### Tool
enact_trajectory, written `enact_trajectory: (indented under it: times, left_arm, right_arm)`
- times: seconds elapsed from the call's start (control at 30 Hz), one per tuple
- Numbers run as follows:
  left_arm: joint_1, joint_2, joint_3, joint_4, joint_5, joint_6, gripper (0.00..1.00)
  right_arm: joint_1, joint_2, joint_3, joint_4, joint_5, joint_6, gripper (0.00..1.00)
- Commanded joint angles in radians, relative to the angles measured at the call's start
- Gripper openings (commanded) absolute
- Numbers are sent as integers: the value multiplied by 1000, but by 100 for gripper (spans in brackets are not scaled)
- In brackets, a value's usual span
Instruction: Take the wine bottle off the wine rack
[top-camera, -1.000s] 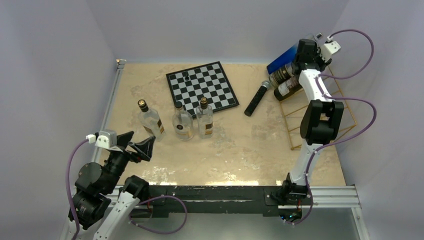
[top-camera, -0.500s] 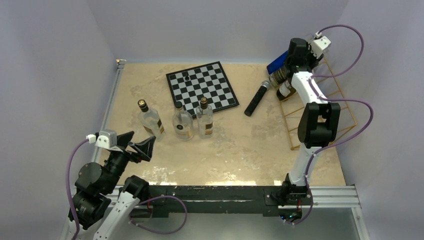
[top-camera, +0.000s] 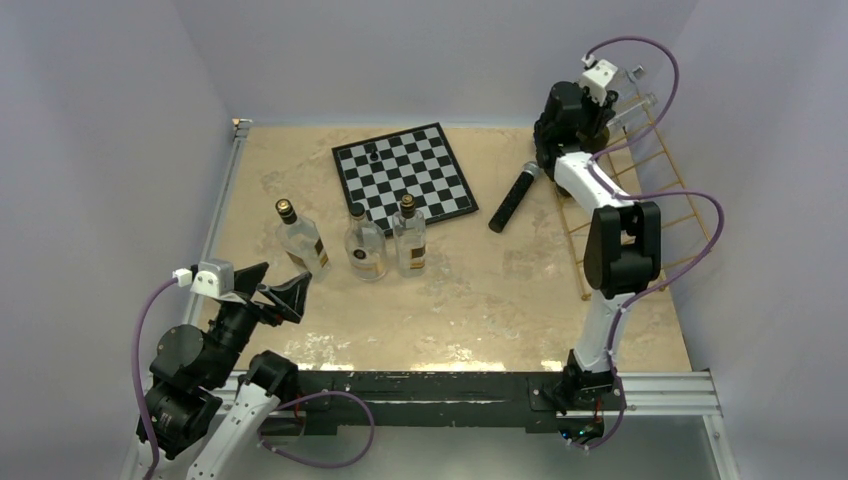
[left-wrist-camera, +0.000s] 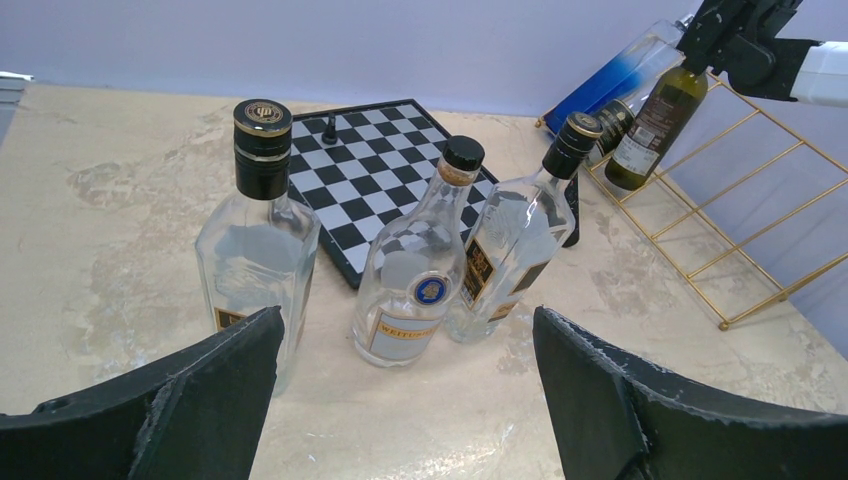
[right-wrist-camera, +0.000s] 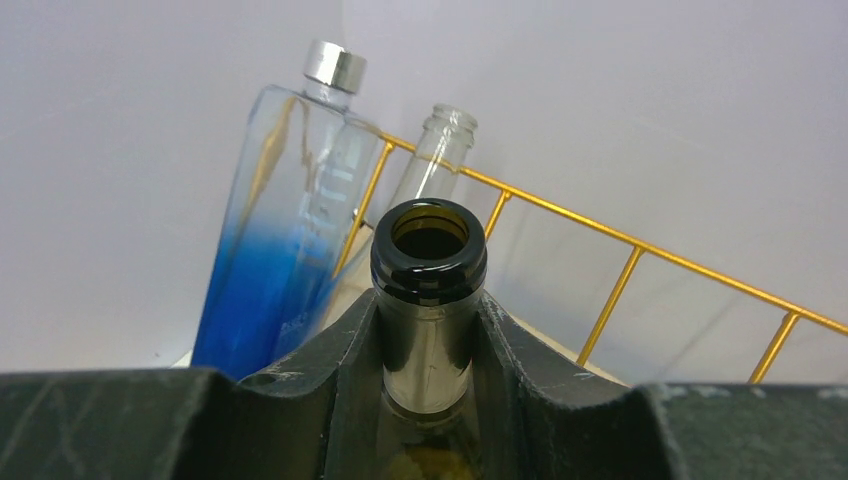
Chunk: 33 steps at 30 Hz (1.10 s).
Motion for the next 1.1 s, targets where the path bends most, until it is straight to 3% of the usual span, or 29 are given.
enact_trajectory:
  times: [0.0, 0.2, 0.4, 0.7, 0.97, 1.07]
  left_arm:
    - [-3, -5, 2, 24, 2, 13, 98]
    - [-3, 8, 1, 26, 11, 15, 98]
    - [-3, 7, 0, 22, -1, 16, 98]
    - [-3, 4, 1, 15, -10, 11, 99]
    - [-3, 12, 0, 16, -10, 11, 99]
    - [-3, 12, 0, 17, -13, 11, 99]
  right_arm:
    - [41, -93, 18, 408, 61, -288, 0]
    - [100, -148, 3, 517, 61, -453, 0]
    - [166, -272, -68, 441, 45, -447, 0]
    - [269, -648, -294, -190, -181, 29, 0]
    - [362, -899, -480, -465, -554, 52, 0]
    - [388, -1032, -585, -483, -752, 52, 0]
